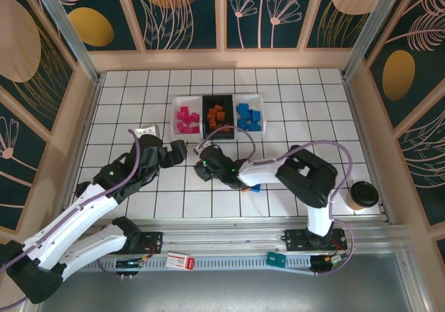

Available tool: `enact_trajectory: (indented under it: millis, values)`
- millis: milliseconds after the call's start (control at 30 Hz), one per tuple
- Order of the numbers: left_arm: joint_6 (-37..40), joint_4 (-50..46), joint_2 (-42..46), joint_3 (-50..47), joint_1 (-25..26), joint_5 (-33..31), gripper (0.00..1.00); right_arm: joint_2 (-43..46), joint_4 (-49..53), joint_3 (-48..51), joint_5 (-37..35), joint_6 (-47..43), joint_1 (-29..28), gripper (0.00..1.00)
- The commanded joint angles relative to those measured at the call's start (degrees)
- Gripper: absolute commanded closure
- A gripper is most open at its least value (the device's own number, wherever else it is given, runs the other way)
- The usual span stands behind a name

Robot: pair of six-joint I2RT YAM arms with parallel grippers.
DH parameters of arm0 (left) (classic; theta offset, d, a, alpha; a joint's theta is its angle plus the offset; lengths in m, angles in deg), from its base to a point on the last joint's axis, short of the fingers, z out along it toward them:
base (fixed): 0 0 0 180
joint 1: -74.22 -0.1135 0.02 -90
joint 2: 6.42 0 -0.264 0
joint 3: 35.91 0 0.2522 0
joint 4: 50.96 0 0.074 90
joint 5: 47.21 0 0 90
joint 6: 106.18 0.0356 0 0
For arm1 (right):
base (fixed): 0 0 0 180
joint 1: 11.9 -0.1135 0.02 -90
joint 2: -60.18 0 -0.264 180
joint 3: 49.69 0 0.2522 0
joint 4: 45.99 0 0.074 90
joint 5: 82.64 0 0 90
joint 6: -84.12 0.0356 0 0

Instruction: Sort the legos into containers by color

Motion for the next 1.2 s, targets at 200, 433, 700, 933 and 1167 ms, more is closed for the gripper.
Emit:
enact_trajectory:
  millis: [200, 433, 700, 933, 1167]
  values:
    - [0.34, 10.71, -5.4, -5.54, -0.08, 5.41, 0.01, 7.04, 2.76, -5.21, 0.21, -1.28, 11.84, 0.82]
    - [0.73, 14.85, -8.83, -7.86, -0.06, 8.27, 0.02, -4.39, 6.89, -19.85, 4.78, -0.4, 19.57, 0.75]
    - [2.12, 19.19, -14.82, -7.16, 5.11, 8.93, 0.02, -6.3, 9.27, -27.08, 5.82, 1.21, 22.62, 0.34]
    - [5.15, 25.2, -25.83, -3.22, 15.38, 9.65, 0.03, 8.52, 4.3, -9.17, 3.3, 7.74, 24.39, 0.32]
    - [10.96, 31.1, -39.43, 1.61, 23.7, 12.76, 0.09, 20.37, 3.18, 6.21, 3.84, 12.35, 27.1, 0.32]
